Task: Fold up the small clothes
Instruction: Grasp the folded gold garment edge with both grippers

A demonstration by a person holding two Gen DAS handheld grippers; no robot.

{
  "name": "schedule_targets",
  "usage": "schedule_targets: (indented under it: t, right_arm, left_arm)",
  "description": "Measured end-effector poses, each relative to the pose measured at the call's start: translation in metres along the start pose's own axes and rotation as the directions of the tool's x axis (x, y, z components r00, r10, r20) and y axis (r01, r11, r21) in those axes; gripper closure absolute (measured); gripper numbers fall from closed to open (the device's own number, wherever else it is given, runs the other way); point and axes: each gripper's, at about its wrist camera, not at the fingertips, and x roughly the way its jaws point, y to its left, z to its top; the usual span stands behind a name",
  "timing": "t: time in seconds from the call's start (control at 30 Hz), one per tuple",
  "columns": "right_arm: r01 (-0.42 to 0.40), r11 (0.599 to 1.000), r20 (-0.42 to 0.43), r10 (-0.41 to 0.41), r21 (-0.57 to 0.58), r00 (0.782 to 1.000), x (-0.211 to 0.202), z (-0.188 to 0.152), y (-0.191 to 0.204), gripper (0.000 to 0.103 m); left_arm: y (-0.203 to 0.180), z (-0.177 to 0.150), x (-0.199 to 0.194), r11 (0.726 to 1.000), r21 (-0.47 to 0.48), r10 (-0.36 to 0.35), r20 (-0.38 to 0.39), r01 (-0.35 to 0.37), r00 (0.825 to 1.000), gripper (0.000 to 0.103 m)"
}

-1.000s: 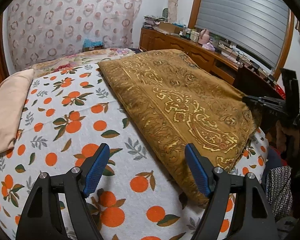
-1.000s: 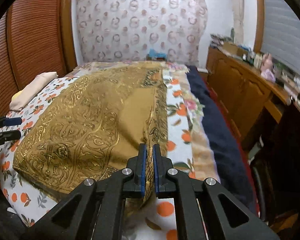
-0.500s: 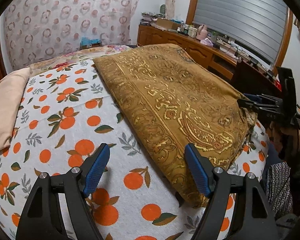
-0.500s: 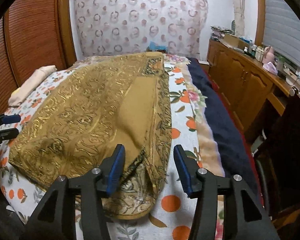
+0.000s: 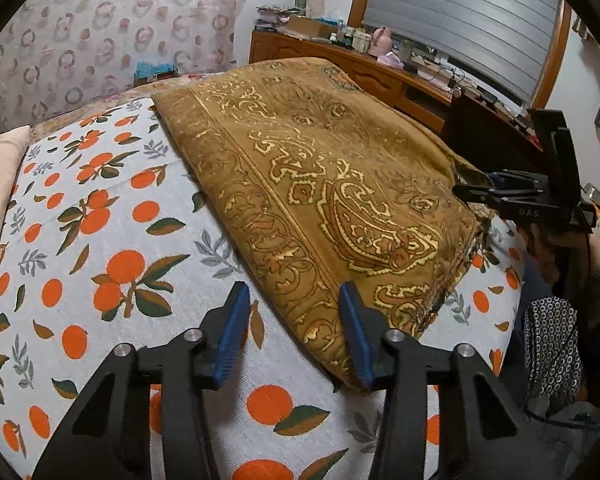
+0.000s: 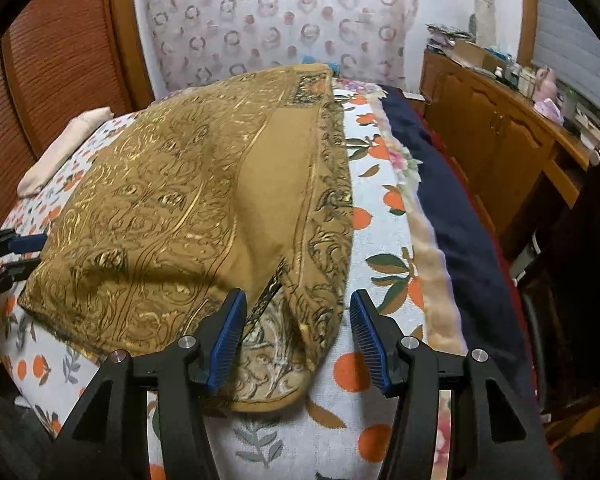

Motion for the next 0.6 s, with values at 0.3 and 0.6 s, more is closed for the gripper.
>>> schedule_targets:
  t: [0.3, 0.6]
  right_arm:
    - [0.001, 1.0, 0.017, -0.001, -0.014, 1.0, -0.004, -0.005, 0.002, 0.052]
    - [-0.037, 0.998, 0.021, 0.038, -0.055, 0.999, -0.007, -0.008, 0.016, 0.092]
  left_arm:
    - [0.0, 0.0, -0.001, 1.0, -0.002, -0.008, -0.006, 0.008, 1.0, 0.058]
    - [-0.006, -0.004, -0.002, 0.997, 0.015, -0.071, -0.029, 0.071, 0.997, 0.084]
